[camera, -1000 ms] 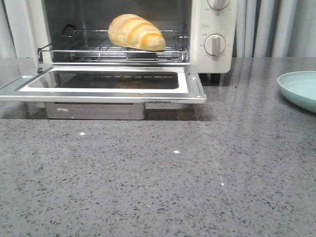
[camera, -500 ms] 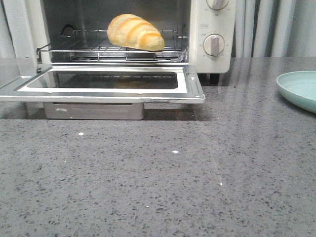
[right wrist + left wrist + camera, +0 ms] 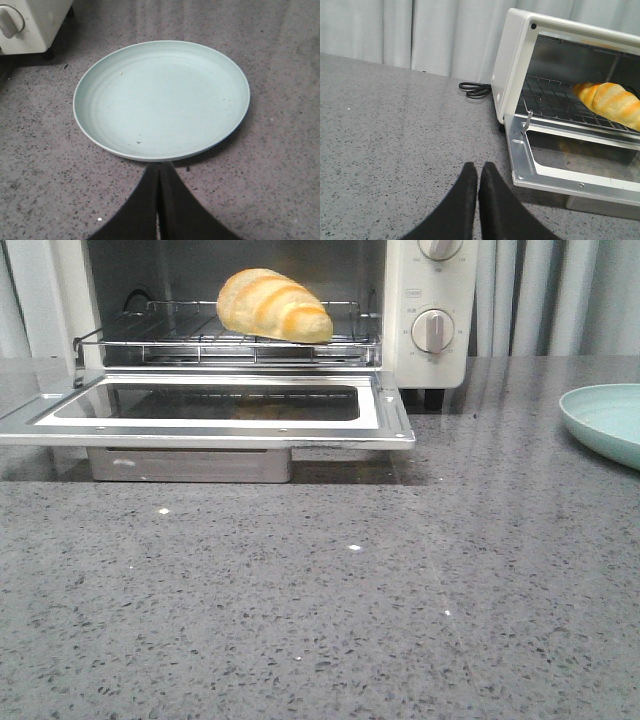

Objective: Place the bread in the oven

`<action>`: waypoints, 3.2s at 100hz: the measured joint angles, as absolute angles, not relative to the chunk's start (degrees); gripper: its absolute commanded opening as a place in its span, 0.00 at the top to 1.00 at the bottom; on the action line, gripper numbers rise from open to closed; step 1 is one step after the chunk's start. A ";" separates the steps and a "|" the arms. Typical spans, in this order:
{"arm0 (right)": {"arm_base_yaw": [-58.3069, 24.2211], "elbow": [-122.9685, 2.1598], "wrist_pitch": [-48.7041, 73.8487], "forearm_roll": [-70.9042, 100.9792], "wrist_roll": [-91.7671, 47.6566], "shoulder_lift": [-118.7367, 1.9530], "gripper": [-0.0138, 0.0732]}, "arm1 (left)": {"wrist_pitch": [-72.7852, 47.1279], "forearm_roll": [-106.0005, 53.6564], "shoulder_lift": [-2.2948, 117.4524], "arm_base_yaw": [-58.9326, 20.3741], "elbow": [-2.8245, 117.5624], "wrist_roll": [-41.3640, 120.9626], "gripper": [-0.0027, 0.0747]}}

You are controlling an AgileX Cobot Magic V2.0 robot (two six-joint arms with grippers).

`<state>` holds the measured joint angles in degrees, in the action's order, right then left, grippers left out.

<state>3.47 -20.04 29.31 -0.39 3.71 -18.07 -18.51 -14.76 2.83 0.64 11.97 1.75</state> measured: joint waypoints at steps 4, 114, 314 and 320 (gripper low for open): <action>4.66 -18.86 28.40 0.84 2.20 -17.39 0.93 | -18.51 -14.76 2.83 0.64 11.97 1.75 0.99; 6.50 -1.39 19.43 2.86 -7.08 0.47 0.93 | -18.51 -14.76 2.83 0.64 11.97 1.75 0.99; 3.06 0.50 19.44 -1.24 -1.28 0.47 0.93 | -18.51 -14.83 2.83 0.64 11.97 1.62 0.99; 3.06 0.50 19.44 -1.24 -1.28 0.47 0.93 | -18.51 -14.83 2.83 0.64 11.97 1.62 0.99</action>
